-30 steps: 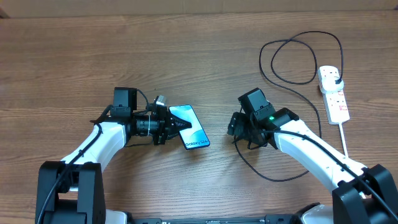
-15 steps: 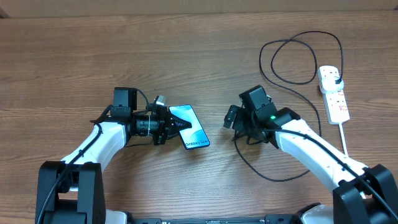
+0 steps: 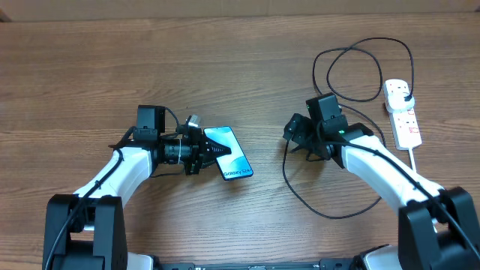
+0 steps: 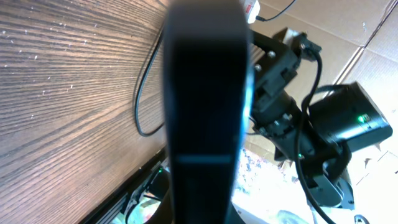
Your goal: Plug charger to phone and switch on socket
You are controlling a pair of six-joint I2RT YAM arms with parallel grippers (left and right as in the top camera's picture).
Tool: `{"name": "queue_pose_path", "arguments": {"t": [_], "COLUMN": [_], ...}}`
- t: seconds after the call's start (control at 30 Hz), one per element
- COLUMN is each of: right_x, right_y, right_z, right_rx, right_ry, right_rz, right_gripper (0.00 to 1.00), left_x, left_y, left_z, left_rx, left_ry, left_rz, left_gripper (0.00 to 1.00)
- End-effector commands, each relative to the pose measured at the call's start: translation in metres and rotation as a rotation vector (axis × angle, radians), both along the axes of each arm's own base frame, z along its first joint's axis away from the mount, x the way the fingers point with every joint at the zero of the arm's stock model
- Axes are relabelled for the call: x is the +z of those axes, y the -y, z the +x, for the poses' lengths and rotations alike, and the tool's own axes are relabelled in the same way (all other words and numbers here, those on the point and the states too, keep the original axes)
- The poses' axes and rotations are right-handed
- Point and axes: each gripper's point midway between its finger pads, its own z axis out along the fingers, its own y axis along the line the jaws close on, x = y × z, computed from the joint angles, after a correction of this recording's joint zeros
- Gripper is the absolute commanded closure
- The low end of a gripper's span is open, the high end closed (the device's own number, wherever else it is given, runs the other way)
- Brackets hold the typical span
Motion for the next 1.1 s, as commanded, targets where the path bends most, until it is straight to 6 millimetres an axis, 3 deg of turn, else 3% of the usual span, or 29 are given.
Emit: {"name": "queue_pose_path", "arguments": {"t": [0.0,0.13,0.37,0.6,0.97,1.07], "right_x": [-0.006,-0.006,-0.02,-0.034,-0.053,-0.054], "right_y": [-0.004,-0.001,-0.012,-0.006,-0.015,-0.016], "right_z": [0.008,0.019,0.021,0.013,0.0,-0.006], "right_rx": [0.039,0.025,0.068,0.044,0.054,0.062], "right_ry": [0.003,0.013,-0.023,-0.081,-0.147,-0.17], "right_rz": [-0.027,-0.078,-0.128,-0.161,-0.161,-0.154], "right_gripper": [0.24,0.25,0.26,0.43,0.61,0.72], "left_x": [0.012,0.015,0.029,0.031,0.03,0.03], "left_y": [0.001,0.002,-0.004,-0.006,-0.006,-0.006], "left_z": [0.002,0.004,0.01,0.01,0.01,0.01], "left_rx": [-0.012,-0.016,-0.015,-0.013,-0.012,-0.012], "left_ry": [0.018,0.036,0.077,0.074,0.074,0.074], "left_rz": [-0.043,-0.055,-0.125,-0.135,-0.132,-0.132], "left_gripper": [0.96,0.96,0.96,0.96,0.96,0.96]}}
